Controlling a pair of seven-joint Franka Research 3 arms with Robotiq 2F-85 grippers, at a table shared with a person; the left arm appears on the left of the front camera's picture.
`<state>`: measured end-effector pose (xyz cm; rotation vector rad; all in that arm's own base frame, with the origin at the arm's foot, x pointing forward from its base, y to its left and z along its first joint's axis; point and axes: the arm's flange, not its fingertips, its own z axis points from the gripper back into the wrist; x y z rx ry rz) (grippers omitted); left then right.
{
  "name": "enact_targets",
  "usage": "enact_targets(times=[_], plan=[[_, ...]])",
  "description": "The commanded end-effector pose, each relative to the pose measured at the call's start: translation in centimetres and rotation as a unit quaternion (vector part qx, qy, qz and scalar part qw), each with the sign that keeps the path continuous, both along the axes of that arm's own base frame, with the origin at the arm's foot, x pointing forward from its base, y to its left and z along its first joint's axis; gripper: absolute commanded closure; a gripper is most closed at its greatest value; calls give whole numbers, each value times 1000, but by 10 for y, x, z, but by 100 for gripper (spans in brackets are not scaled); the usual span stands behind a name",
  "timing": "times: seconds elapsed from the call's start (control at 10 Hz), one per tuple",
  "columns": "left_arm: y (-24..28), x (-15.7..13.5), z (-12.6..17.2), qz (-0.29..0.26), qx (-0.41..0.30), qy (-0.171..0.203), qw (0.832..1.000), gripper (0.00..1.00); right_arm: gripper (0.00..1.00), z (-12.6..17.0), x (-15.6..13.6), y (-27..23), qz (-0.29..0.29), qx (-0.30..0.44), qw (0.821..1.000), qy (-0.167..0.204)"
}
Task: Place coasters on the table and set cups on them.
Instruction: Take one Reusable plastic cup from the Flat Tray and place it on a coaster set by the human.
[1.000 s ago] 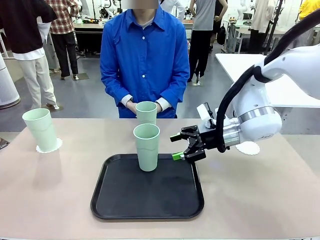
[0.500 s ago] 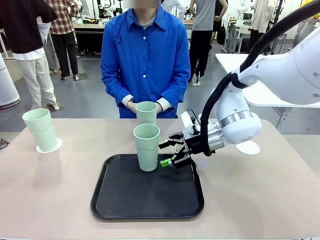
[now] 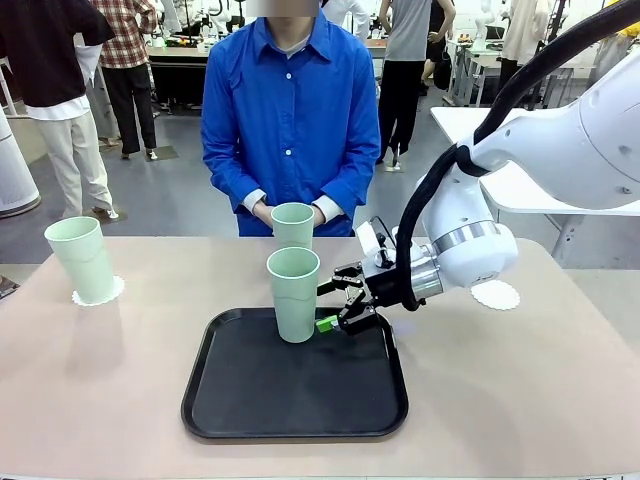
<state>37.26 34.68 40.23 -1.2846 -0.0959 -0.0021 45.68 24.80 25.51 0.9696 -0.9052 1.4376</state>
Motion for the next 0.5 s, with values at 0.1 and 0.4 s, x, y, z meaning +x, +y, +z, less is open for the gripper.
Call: enact_targets(times=[0.1,0.4], plan=[[-1,-2,1,5,5,1,1000,0,0,-4,-1,14,-11,14,1000,-18],[-1,-2,1,5,5,1,1000,0,0,0,-1,21,-8,16,1000,-23]])
